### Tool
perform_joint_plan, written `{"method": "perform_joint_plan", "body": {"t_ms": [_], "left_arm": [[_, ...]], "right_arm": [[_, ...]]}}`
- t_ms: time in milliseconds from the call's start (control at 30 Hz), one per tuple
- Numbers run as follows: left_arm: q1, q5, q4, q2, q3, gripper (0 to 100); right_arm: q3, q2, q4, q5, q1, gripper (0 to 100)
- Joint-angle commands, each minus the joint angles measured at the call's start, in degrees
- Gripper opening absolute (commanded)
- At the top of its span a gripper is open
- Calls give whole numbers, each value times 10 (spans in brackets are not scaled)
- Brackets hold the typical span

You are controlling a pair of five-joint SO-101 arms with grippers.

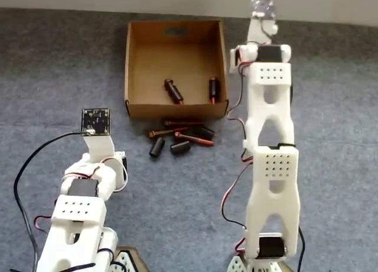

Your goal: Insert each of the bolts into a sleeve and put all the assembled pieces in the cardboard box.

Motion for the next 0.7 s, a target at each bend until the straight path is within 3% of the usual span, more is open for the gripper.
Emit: {"method": "perform_joint_plan", "body": {"t_ms": [0, 167, 267, 367, 667], "left_arm": [[-1, -4, -10, -10, -1, 44], [-1, -4, -10, -10, -1, 44], [-1, -4, -11, -13, 4, 44], [-2, -4, -25, -10, 6, 44], [-3, -4, -26, -10, 9, 45]], "right_arm": [[-143, -10, 89, 1, 9, 14], [-206, -13, 162, 1, -6, 109], [-207, -15, 162, 13, -6, 104], [-206, -15, 164, 75, -9, 84], [-171, -124, 165, 82, -22, 82]]}}
